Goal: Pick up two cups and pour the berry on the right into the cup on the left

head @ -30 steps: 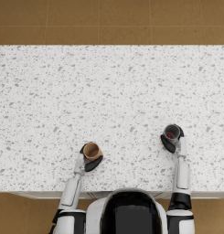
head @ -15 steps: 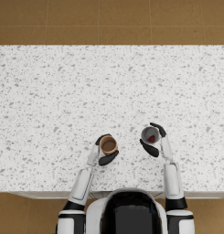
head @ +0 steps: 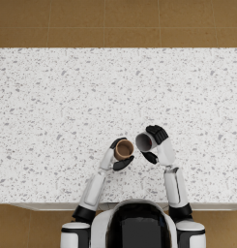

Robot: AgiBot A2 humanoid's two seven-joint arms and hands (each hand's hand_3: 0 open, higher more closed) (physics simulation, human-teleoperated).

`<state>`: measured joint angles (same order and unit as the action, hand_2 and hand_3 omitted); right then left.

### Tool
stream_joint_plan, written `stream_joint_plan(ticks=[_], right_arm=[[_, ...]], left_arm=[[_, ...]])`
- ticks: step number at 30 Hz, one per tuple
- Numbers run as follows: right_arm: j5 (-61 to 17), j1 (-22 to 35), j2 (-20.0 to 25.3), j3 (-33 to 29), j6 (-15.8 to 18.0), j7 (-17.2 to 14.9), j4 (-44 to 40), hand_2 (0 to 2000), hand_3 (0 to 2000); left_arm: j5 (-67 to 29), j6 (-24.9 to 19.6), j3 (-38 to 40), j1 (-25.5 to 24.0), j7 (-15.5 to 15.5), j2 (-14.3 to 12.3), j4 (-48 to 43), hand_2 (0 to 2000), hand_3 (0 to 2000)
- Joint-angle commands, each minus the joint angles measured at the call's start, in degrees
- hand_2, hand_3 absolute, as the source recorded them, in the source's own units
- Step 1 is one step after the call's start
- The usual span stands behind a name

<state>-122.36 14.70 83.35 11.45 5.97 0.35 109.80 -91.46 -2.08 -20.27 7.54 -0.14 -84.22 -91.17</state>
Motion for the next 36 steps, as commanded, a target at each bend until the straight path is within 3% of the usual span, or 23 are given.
stream_joint_plan(ticks=[1, 15, 21, 36], right_arm=[[-1.8, 1.3, 0.8, 1.7, 0.0, 0.0, 1.5, 2000, 1280], [-27.6, 2.2, 2.5, 2.9, 0.1, 0.2, 4.4, 2000, 1280], [-38.6, 2.3, 3.1, 3.5, 0.2, 0.2, 5.5, 2000, 1280], [-65.7, 2.4, 4.6, 4.7, 0.1, 0.4, 8.8, 2000, 1280]], left_arm=[[0.0, -0.1, -0.4, 2.3, 0.0, -1.3, 1.8, 2000, 1280], [-0.1, -0.2, -0.5, 2.4, 0.0, -2.2, 2.7, 2000, 1280], [-7.1, -0.4, -0.3, 2.1, 0.0, -2.3, 3.4, 2000, 1280], [-8.3, -0.4, 0.1, 2.6, 0.0, -3.0, 4.8, 2000, 1280]])
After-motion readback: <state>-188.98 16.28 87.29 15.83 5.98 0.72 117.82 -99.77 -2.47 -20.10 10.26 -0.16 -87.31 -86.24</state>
